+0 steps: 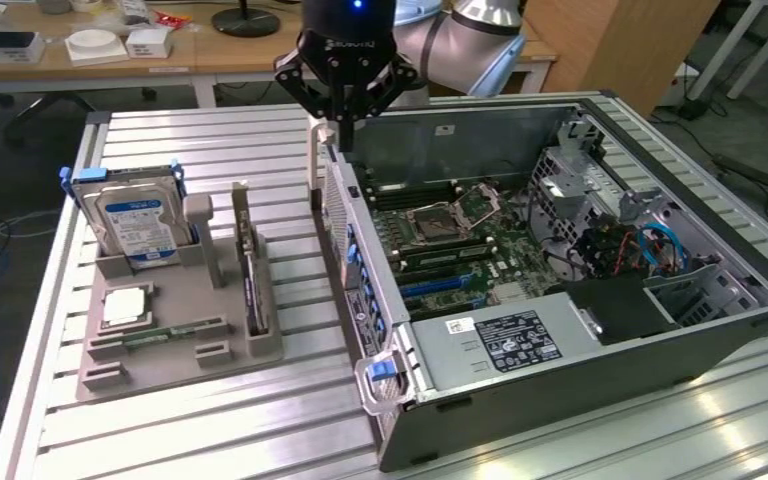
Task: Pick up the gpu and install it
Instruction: 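Reach for the gpu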
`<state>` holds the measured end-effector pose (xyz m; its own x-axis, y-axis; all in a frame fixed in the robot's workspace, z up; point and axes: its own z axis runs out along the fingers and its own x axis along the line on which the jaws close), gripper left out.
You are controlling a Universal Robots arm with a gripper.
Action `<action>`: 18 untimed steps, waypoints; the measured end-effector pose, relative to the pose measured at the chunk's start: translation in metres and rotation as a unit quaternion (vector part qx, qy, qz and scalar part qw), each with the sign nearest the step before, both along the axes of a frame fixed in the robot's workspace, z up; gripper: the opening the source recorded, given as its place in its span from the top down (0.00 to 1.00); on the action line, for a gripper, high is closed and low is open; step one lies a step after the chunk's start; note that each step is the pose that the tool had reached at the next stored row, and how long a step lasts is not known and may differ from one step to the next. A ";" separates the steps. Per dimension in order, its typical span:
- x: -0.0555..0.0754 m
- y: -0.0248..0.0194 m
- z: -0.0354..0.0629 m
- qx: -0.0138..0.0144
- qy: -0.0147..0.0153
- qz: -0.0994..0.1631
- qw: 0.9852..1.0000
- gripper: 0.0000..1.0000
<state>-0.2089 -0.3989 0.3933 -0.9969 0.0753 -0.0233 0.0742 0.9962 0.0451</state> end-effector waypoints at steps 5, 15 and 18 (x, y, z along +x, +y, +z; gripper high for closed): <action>-0.004 0.0000 0.0000 0.000 0.000 0.000 1.000 0.90; -0.017 0.0000 0.0000 0.000 0.000 0.000 1.000 0.90; -0.023 0.0000 0.0000 0.000 0.000 0.000 1.000 0.90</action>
<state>-0.2314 -0.3989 0.3933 -0.9969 0.0753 -0.0233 0.0742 0.9962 0.0450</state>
